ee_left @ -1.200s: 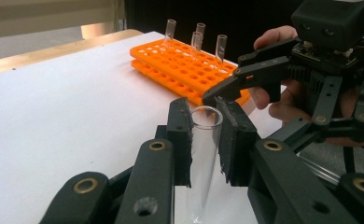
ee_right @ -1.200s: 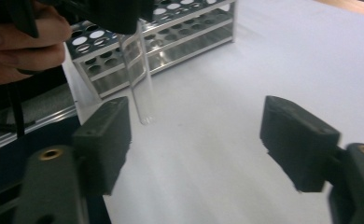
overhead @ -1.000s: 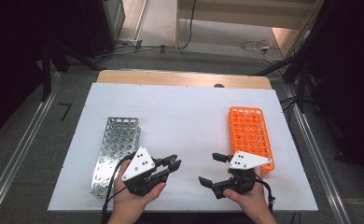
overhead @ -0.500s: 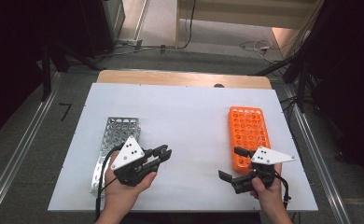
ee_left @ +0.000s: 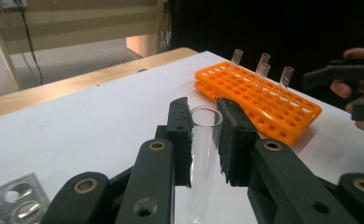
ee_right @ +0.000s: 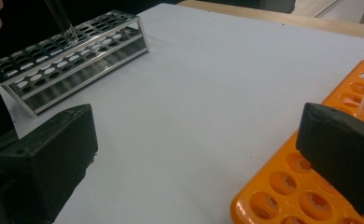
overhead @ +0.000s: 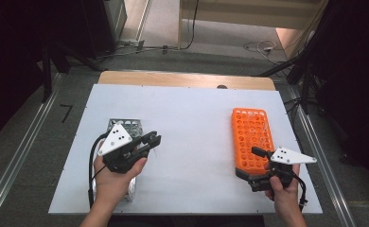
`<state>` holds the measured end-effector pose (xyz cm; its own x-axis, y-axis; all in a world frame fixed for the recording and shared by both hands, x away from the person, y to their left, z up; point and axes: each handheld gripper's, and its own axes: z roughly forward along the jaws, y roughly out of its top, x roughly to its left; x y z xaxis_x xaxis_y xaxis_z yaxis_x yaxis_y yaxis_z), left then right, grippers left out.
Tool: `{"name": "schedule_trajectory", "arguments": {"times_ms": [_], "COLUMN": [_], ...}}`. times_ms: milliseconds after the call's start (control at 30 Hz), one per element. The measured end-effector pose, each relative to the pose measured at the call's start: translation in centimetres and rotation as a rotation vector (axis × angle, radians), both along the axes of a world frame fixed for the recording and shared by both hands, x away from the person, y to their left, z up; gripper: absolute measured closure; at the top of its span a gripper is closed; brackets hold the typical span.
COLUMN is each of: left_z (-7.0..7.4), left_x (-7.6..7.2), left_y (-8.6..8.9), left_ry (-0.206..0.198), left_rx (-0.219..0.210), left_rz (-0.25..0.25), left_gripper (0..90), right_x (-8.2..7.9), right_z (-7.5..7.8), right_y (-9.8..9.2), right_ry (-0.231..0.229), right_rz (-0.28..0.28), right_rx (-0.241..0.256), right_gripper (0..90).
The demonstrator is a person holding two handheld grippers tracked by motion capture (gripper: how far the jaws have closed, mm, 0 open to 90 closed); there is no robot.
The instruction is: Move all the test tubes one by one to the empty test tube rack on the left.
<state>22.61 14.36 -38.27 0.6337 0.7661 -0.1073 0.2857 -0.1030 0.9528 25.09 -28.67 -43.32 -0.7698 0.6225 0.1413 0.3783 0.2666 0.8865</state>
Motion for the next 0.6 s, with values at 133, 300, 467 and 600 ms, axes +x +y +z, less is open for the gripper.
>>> {"name": "schedule_trajectory", "arguments": {"times_ms": [133,300,467,600], "left_z": [0.4,0.8,0.8,0.9], "left_x": [0.8,1.8,3.0,4.3], "left_y": [0.9,1.9,2.8,3.6], "left_ry": [-0.004,-0.014,-0.027,-0.027], "left_rx": [-0.008,-0.023,-0.030,-0.035], "left_rz": [0.020,0.050,0.083,0.114], "left_gripper": [75.0,75.0,74.9,75.0], "right_x": [0.0,0.1,0.1,0.1], "right_z": [-0.1,-0.1,-0.3,-0.3], "right_y": [-0.4,-0.7,-1.3,-1.5], "right_ry": [-0.001,0.000,0.008,0.011], "right_rz": [-0.010,-0.014,-0.028,-0.029], "right_rx": [0.002,0.000,0.006,0.003], "right_gripper": [0.0,0.0,0.0,0.0]}}
